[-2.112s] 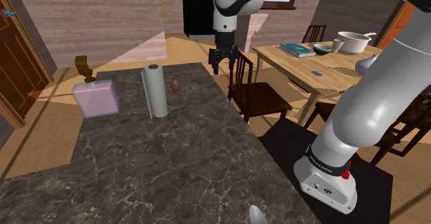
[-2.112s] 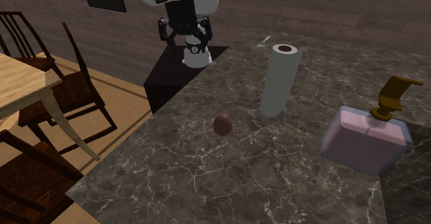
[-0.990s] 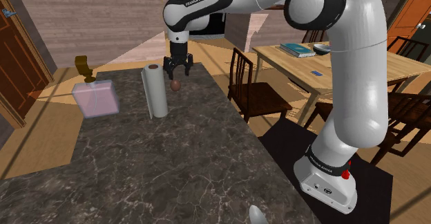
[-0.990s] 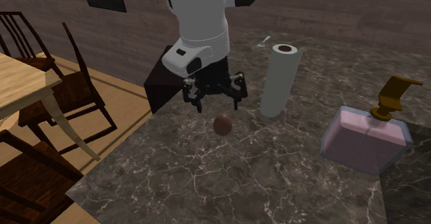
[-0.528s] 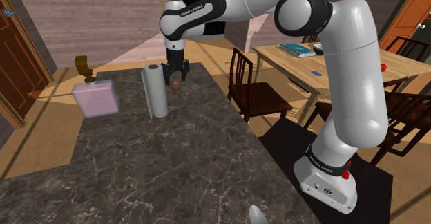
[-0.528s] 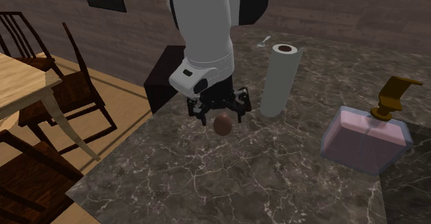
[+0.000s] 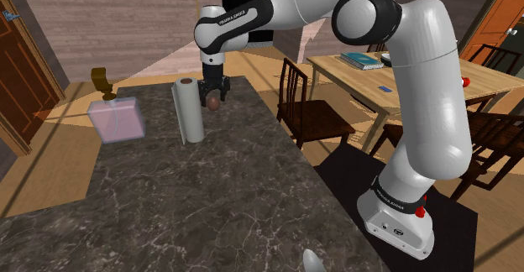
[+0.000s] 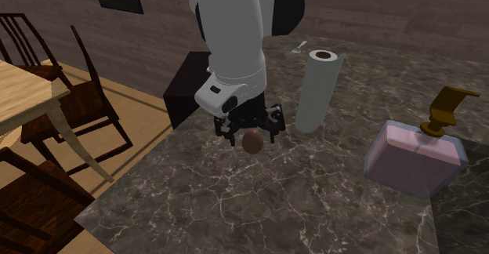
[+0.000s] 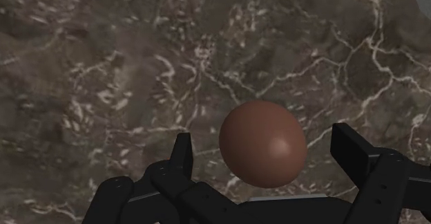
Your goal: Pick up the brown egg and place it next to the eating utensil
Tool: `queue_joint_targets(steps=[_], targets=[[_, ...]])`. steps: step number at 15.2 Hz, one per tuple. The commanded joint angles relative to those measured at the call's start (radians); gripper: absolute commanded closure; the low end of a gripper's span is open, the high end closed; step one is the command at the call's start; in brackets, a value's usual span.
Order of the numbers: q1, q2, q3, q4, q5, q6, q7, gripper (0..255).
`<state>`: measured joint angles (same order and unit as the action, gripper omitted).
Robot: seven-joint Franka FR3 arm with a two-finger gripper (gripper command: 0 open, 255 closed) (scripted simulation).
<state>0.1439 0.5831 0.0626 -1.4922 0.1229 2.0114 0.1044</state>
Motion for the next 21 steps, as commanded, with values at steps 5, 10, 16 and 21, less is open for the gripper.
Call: queue_joint_targets(steps=[5,10,16,21], targets=[[0.0,0.0,0.0,0.0,0.0,0.0,0.0,255],[0.0,0.0,0.0,0.0,0.0,0.0,0.0,255],[-0.001,-0.025,0.0,0.028,-0.001,-0.053,0.007,255],[-0.001,-0.045,0.0,0.064,-0.003,-0.109,0.014,255]])
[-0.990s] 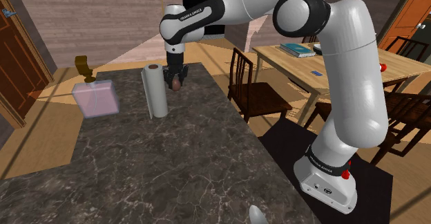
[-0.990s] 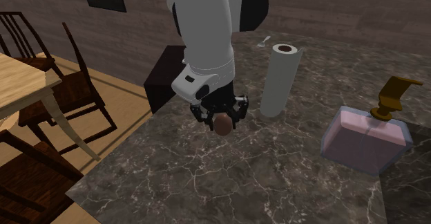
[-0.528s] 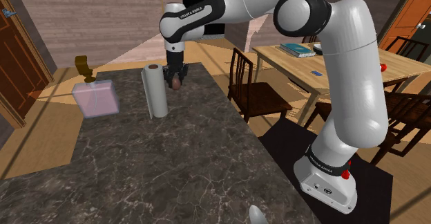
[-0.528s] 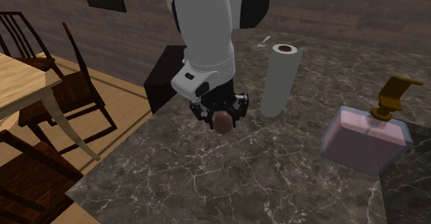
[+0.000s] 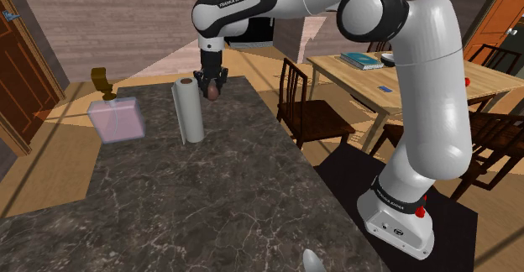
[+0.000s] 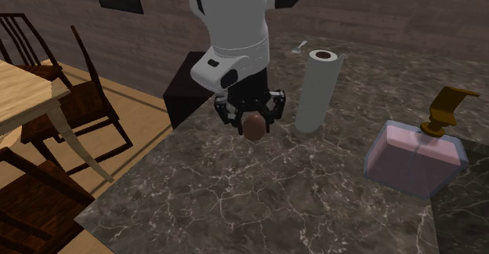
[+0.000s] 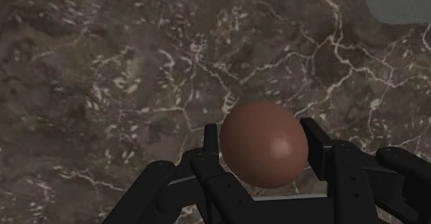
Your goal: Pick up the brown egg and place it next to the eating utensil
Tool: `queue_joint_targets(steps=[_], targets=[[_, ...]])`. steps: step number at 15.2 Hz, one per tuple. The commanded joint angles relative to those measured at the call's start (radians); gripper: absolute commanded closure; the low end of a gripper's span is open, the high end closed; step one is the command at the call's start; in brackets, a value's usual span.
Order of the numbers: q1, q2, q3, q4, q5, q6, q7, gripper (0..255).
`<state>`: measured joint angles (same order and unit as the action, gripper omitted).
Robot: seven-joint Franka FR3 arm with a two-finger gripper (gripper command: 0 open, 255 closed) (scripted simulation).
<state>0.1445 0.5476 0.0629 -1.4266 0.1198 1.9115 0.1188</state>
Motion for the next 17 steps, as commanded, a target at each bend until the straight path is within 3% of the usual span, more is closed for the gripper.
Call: queue_joint_targets(steps=[1,17], targets=[[-0.002,-0.013,0.0,0.007,0.0,-0.02,0.001,255],[-0.003,-0.038,0.0,0.171,-0.004,-0.208,0.024,255]])
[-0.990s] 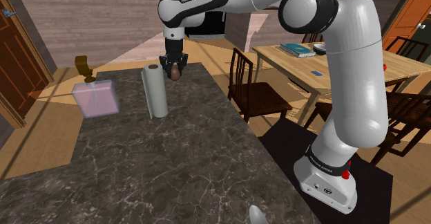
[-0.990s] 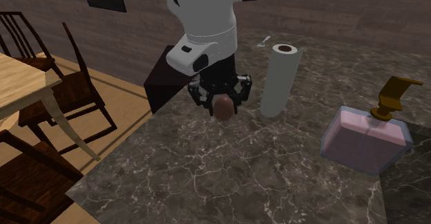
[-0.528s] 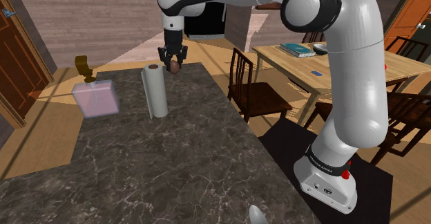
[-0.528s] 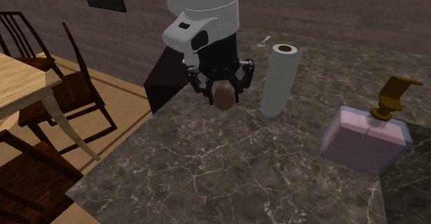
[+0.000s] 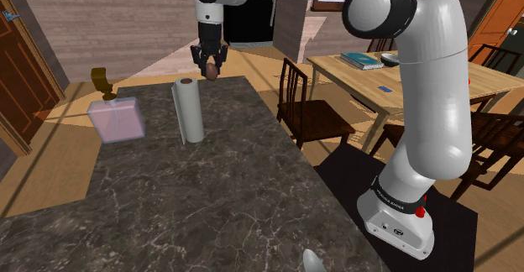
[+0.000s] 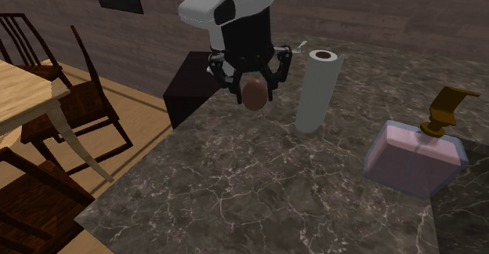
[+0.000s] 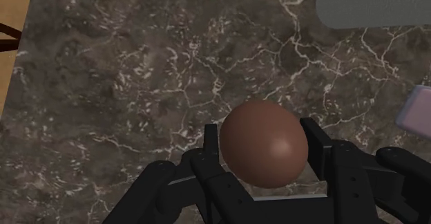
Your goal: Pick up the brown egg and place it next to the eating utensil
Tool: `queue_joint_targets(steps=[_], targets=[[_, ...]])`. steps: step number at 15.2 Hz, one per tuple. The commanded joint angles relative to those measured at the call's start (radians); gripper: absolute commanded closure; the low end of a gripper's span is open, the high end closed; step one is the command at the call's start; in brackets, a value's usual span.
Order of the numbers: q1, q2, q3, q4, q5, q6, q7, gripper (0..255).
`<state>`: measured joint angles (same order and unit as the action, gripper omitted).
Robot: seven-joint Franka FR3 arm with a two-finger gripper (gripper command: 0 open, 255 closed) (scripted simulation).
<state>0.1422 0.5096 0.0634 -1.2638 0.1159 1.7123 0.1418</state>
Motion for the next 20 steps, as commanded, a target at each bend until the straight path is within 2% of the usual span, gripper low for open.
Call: queue_joint_targets(steps=[1,5,9,20], targets=[[0.003,-0.05,0.002,-0.071,0.003,0.02,0.004,255],[0.02,-0.226,0.014,-0.332,0.014,0.11,0.023,255],[0.039,-0.379,0.029,-0.542,0.029,0.172,0.046,255],[0.103,-0.759,0.093,-0.982,0.093,0.25,0.134,255]])
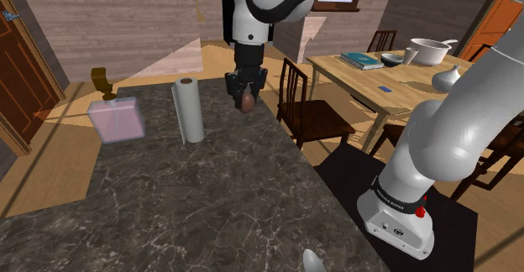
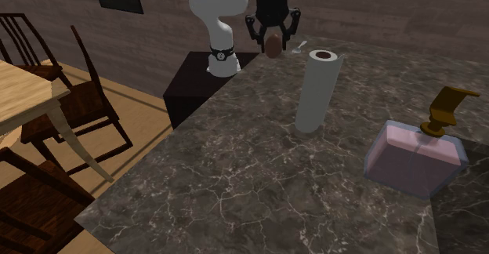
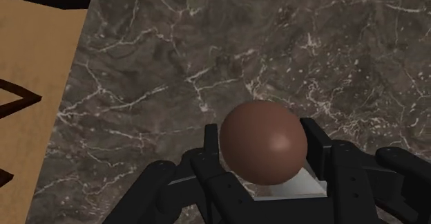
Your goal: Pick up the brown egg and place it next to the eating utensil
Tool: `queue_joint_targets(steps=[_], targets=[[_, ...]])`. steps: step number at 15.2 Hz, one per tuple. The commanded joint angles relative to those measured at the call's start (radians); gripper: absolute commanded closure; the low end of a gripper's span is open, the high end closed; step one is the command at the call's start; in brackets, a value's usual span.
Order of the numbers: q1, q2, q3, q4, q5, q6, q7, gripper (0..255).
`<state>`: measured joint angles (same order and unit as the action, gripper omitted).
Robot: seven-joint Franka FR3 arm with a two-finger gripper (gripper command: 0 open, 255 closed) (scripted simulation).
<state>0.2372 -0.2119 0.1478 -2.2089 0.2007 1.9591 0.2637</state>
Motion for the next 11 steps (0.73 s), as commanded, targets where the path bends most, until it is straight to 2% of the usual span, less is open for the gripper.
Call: queue_joint_targets(steps=[1,11], targets=[[0.016,-0.071,0.016,-0.07,0.016,0.004,0.022,255],[0.12,-0.404,0.105,-0.339,0.122,-0.033,0.147,255]])
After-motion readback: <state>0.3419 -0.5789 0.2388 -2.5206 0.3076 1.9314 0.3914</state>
